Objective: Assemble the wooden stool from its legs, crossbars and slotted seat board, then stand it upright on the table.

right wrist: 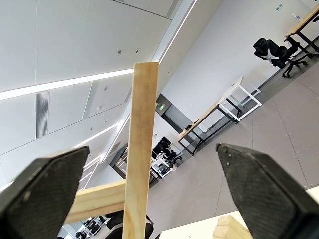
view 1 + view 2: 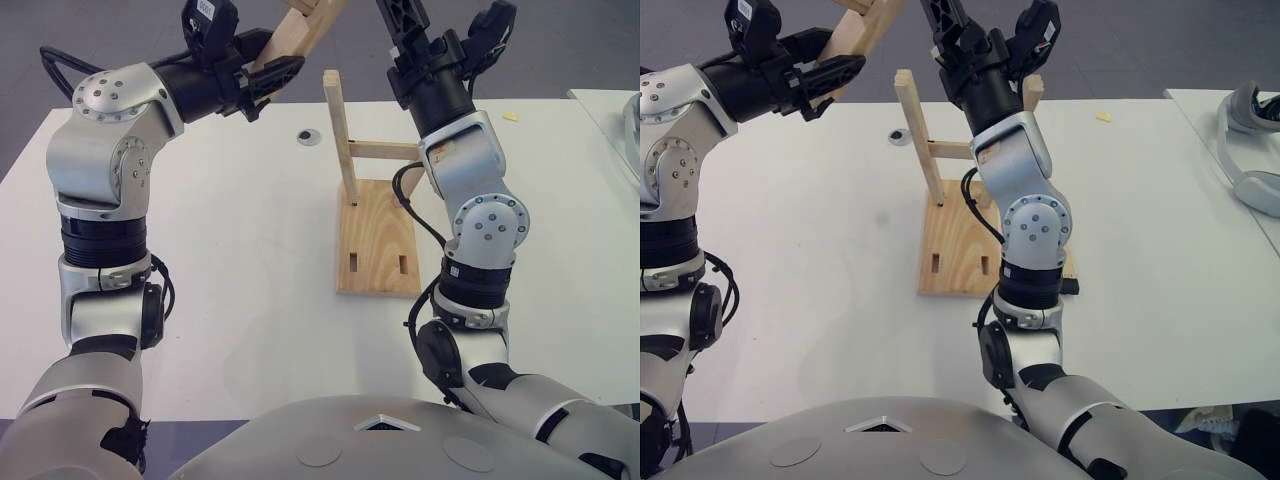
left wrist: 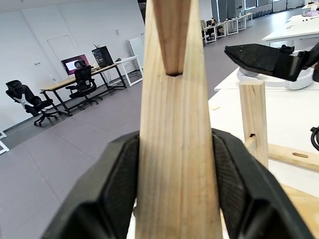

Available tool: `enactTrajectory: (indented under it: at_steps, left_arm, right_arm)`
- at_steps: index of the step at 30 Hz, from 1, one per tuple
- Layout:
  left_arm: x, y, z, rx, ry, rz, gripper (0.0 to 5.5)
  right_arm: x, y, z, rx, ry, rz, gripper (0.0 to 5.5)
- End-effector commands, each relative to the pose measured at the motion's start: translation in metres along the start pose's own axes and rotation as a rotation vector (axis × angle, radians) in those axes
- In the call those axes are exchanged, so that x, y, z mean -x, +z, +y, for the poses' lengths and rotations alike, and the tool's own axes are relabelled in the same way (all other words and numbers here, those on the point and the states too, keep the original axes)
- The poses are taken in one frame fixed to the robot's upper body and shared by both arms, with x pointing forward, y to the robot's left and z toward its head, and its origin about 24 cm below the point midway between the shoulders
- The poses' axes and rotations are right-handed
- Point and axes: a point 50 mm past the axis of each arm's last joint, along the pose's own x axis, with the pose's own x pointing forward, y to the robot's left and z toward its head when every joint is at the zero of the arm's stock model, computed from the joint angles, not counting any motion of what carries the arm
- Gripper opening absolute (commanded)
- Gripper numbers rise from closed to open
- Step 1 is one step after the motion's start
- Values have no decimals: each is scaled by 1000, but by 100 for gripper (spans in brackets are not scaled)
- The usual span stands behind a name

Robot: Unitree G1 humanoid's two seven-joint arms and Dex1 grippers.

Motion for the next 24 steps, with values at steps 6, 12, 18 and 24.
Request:
enactTrajectory:
  at_steps: [6,12,18,24]
  left_arm:
    - [2,-11,-18,48,-107,43,203]
    - [1,-13,-29,47,-184,62,203]
    - [0,-15,-38,55,-218,68,203]
    - [1,-15,-41,60,-218,76,203]
  right_arm:
    - [-2,-3,5,-78,3,14,476]
    - [-2,-3,4,-111,-16,20,476]
    - [-2,-3,4,-125,-17,22,405]
    - [-1,-4,4,-126,-17,25,302]
